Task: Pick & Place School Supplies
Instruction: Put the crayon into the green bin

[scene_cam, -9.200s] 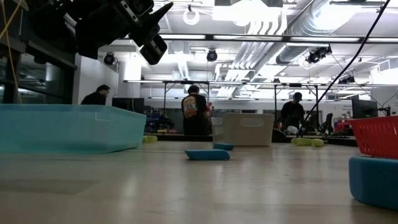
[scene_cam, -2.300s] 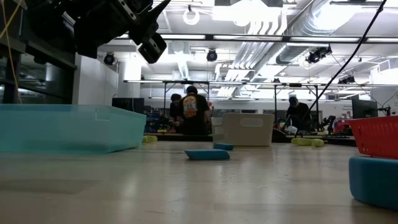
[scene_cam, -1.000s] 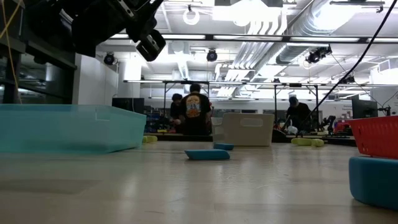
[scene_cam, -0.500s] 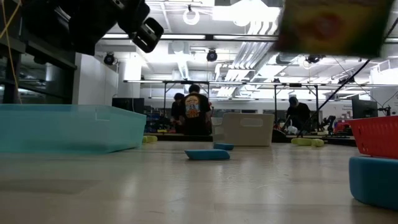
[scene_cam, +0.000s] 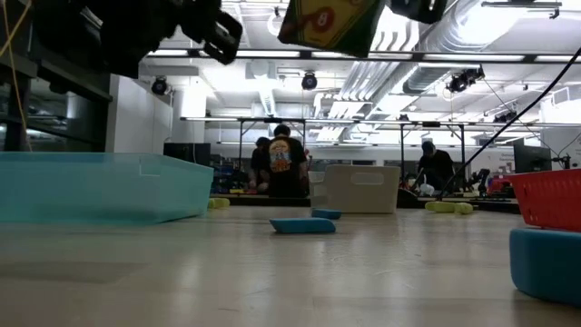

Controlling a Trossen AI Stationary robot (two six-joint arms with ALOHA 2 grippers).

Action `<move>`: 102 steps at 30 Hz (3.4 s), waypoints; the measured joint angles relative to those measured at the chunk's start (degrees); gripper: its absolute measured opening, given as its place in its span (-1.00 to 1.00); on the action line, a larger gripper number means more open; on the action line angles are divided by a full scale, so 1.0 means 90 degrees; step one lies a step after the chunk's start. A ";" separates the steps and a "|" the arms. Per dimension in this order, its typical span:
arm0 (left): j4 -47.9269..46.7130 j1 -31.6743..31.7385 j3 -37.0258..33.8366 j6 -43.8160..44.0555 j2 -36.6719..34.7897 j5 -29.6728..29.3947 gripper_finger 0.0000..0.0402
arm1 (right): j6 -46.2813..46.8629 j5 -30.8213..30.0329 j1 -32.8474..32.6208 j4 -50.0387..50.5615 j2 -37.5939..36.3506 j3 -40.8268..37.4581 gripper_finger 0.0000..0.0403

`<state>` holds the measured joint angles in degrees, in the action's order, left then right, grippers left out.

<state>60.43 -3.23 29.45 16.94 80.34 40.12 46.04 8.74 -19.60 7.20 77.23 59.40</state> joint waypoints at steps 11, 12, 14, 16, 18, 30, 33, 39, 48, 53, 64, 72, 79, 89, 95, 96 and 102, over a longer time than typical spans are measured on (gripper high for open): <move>-0.0785 0.0187 0.0007 -0.0356 0.0000 -0.1102 -0.19 | -0.0297 0.0425 0.0544 -0.0252 0.0000 0.0014 -0.98; -0.0793 0.0179 0.0016 -0.0413 0.0000 -0.1107 -0.19 | -0.0311 0.0433 0.0593 -0.0253 0.0000 0.0014 -0.98; -0.0835 0.0174 0.0060 -0.0576 0.0000 -0.1113 -0.19 | -0.0316 0.0537 0.0709 -0.0260 0.0000 0.0014 -0.98; -0.0998 0.0180 0.0135 -0.0830 0.0000 -0.1147 -0.19 | -0.0317 0.0581 0.0808 -0.0296 0.0000 0.0014 -0.98; -0.1177 0.0180 0.0257 -0.1044 0.0000 -0.1166 -0.19 | -0.0384 0.0589 0.0888 -0.0363 0.0000 0.0014 -0.98; -0.2622 0.0180 0.1160 -0.1821 0.0000 -0.1328 -0.19 | -0.0491 0.1138 0.1287 -0.0827 0.0365 0.0012 -0.98; -0.2646 0.0190 0.1161 -0.1850 0.0000 -0.1325 -0.19 | -0.0587 0.1216 0.1376 -0.1042 0.0437 0.0012 -0.98; -0.2786 0.0190 0.1161 -0.1852 0.0002 -0.1305 -0.23 | -0.0768 0.1247 0.1540 -0.1078 0.0437 0.0012 -0.98; -0.2820 0.0190 0.1161 -0.1793 0.0002 -0.1302 -0.70 | -0.0873 0.1412 0.1655 -0.1189 0.0437 0.0012 -0.98; -0.2812 0.0192 0.1161 -0.1863 0.0002 -0.1312 -0.93 | -0.0932 0.1428 0.1655 -0.1192 0.0437 0.0012 -0.98; -0.2798 0.0192 0.1161 -0.1886 0.0002 -0.1322 -0.90 | -0.0932 0.1531 0.1655 -0.1229 0.0437 0.0012 -0.98; -0.2801 0.0192 0.1161 -0.1895 0.0002 -0.1322 -0.90 | -0.0981 0.1546 0.1655 -0.1256 0.0437 0.0007 -0.94; -0.2827 0.0191 0.1161 -0.1932 0.0005 -0.1314 -0.91 | -0.0981 0.1548 0.1655 -0.1263 0.0437 0.0007 -0.64; -0.2813 0.0190 0.1161 -0.1428 0.0005 -0.1483 -0.91 | -0.1139 0.2165 0.1898 -0.1040 0.0233 0.0002 -0.33; -0.3118 0.0203 0.1161 -0.0811 -0.0102 -0.1487 -0.91 | -0.1192 0.2399 0.2418 0.0536 -0.0141 0.0005 -0.28; -0.3273 0.0232 0.1161 -0.0742 -0.0176 -0.1487 -0.91 | -0.1265 0.2343 0.2501 0.0876 -0.0209 0.0002 -0.28; -0.4716 0.0402 0.1159 -0.0065 -0.0844 -0.2229 -0.91 | -0.1505 0.1451 0.2514 0.2052 -0.0403 0.0005 -0.32</move>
<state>17.98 0.39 39.88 16.35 72.74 20.06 32.49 21.80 3.03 25.67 73.60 59.44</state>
